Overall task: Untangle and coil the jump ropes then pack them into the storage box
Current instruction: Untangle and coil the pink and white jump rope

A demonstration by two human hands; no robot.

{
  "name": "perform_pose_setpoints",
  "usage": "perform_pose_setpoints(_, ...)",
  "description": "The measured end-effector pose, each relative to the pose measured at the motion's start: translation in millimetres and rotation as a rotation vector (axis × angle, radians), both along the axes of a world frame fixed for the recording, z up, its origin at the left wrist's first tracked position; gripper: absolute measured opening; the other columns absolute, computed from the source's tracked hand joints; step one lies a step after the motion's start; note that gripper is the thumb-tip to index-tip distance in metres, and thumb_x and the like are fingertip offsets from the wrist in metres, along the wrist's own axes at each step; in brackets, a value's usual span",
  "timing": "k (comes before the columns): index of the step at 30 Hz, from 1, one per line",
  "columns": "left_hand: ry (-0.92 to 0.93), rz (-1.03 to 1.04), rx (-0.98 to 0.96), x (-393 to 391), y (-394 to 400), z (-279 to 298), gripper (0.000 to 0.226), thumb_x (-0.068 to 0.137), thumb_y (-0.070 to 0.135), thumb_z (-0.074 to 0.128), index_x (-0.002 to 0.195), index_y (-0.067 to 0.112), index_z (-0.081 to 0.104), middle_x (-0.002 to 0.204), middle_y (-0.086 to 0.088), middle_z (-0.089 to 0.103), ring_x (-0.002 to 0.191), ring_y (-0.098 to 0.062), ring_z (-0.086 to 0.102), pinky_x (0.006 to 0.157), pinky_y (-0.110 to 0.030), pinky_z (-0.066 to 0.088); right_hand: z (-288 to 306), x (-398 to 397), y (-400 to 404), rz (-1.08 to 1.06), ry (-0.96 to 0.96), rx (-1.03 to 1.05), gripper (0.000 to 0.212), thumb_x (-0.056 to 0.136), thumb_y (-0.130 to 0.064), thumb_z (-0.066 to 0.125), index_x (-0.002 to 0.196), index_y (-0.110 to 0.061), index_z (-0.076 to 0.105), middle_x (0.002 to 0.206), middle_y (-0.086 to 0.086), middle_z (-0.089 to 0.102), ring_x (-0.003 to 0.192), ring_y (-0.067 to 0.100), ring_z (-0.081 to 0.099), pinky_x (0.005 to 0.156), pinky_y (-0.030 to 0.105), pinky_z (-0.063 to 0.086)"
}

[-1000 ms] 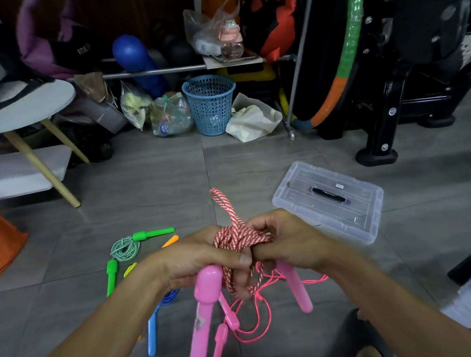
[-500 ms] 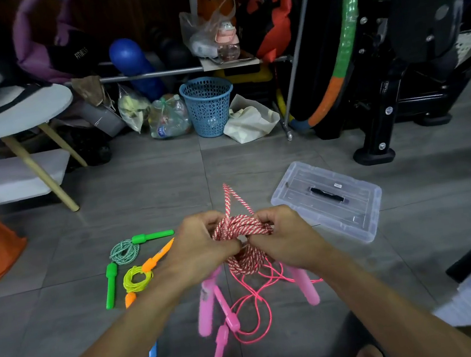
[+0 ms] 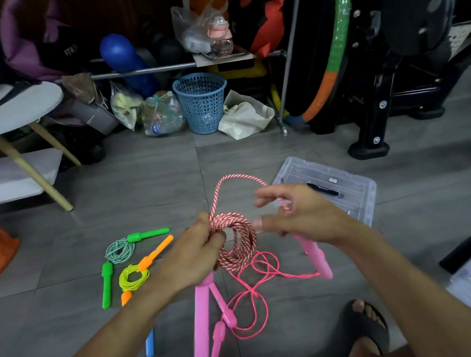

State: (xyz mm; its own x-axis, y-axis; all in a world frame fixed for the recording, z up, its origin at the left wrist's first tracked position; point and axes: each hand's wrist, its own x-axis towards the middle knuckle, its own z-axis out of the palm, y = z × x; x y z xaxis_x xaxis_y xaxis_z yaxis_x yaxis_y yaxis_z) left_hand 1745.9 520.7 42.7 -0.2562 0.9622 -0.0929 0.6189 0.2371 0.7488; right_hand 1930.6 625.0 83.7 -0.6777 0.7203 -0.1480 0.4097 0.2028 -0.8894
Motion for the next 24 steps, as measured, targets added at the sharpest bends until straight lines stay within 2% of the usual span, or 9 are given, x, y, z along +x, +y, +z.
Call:
perform_pose_setpoints(3, -0.164, 0.047, 0.072, 5, 1, 6, 0.013, 0.088, 0.022, 0.052, 0.092, 0.010, 0.051, 0.080, -0.003, 0.059, 0.079, -0.020, 0.057, 0.080, -0.041, 0.045, -13, -11, -13, 0.182, 0.016, -0.068, 0.065, 0.063, -0.029, 0.087, 0.121, -0.021, 0.060, 0.112, -0.007, 0.067, 0.077, -0.002, 0.061, 0.079, 0.028, 0.049)
perform_pose_setpoints(5, -0.378, 0.084, 0.149, 13, 1, 11, 0.004, 0.091, 0.012, 0.053, 0.093, 0.009, 0.053, 0.084, -0.004, 0.061, 0.081, -0.014, 0.056, 0.083, -0.038, 0.045, -22, -21, -25, 0.123, 0.174, -0.169, 0.044, 0.067, -0.015, 0.083, 0.107, -0.020, 0.065, 0.088, 0.001, 0.070, 0.066, 0.011, 0.060, 0.062, 0.032, 0.052)
perform_pose_setpoints(7, -0.513, 0.133, 0.208, 17, 1, 14, 0.008, 0.091, 0.001, 0.051, 0.097, 0.006, 0.054, 0.086, -0.007, 0.061, 0.082, -0.014, 0.057, 0.081, -0.038, 0.049, -22, -28, -31, -0.051, 0.332, -0.217, 0.025, 0.074, 0.000, 0.074, 0.091, -0.017, 0.069, 0.068, 0.003, 0.064, 0.050, 0.011, 0.052, 0.046, 0.024, 0.045)
perform_pose_setpoints(10, -0.617, 0.167, 0.223, 21, 0, 16, 0.014, 0.074, 0.005, 0.062, 0.087, 0.008, 0.059, 0.077, -0.007, 0.062, 0.073, -0.018, 0.059, 0.069, -0.039, 0.055, -17, -28, -29, -0.246, 0.435, -0.155, 0.028, 0.077, 0.008, 0.066, 0.083, -0.018, 0.071, 0.057, 0.001, 0.058, 0.044, 0.011, 0.044, 0.040, 0.019, 0.039)
perform_pose_setpoints(14, -0.488, 0.125, 0.078, 20, -1, 13, 0.018, 0.055, 0.010, 0.062, 0.072, 0.006, 0.064, 0.071, -0.012, 0.065, 0.066, -0.019, 0.058, 0.066, -0.032, 0.046, -14, -20, -22, -0.119, 0.220, 0.282, 0.029, 0.075, 0.001, 0.061, 0.086, -0.022, 0.075, 0.054, -0.009, 0.057, 0.046, 0.005, 0.043, 0.048, 0.019, 0.038)
perform_pose_setpoints(16, -0.434, 0.087, 0.030, 16, 1, 10, 0.015, 0.059, 0.003, 0.064, 0.074, 0.001, 0.062, 0.065, -0.012, 0.063, 0.058, -0.018, 0.058, 0.062, -0.032, 0.045, -18, -20, -22, -0.002, 0.051, 0.497, 0.029, 0.072, -0.005, 0.056, 0.086, -0.023, 0.073, 0.054, -0.002, 0.055, 0.049, 0.010, 0.042, 0.051, 0.020, 0.035)
perform_pose_setpoints(18, -0.328, 0.074, 0.036, 12, 2, 8, 0.011, 0.066, 0.000, 0.067, 0.068, 0.007, 0.059, 0.059, -0.004, 0.057, 0.052, -0.013, 0.052, 0.059, -0.031, 0.042, -19, -21, -21, 0.042, -0.027, 0.553, 0.031, 0.071, -0.006, 0.054, 0.087, -0.026, 0.072, 0.054, 0.002, 0.053, 0.051, 0.014, 0.043, 0.052, 0.025, 0.038)
perform_pose_setpoints(20, -0.167, 0.041, 0.052, 9, 2, 7, 0.014, 0.063, 0.016, 0.070, 0.064, 0.011, 0.057, 0.058, 0.001, 0.054, 0.053, -0.011, 0.048, 0.056, -0.031, 0.040, -19, -23, -20, 0.077, -0.063, 0.578, 0.027, 0.069, -0.009, 0.052, 0.082, -0.026, 0.069, 0.053, 0.000, 0.050, 0.052, 0.016, 0.043, 0.053, 0.029, 0.040)
perform_pose_setpoints(24, 0.043, -0.144, 0.019, 6, 0, 5, 0.017, 0.082, 0.028, 0.053, 0.079, 0.012, 0.053, 0.071, -0.001, 0.058, 0.065, -0.016, 0.051, 0.063, -0.034, 0.043, -17, -24, -19, 0.105, -0.047, 0.511, 0.029, 0.070, -0.015, 0.061, 0.092, -0.031, 0.071, 0.065, -0.008, 0.063, 0.055, 0.008, 0.052, 0.060, 0.029, 0.047)
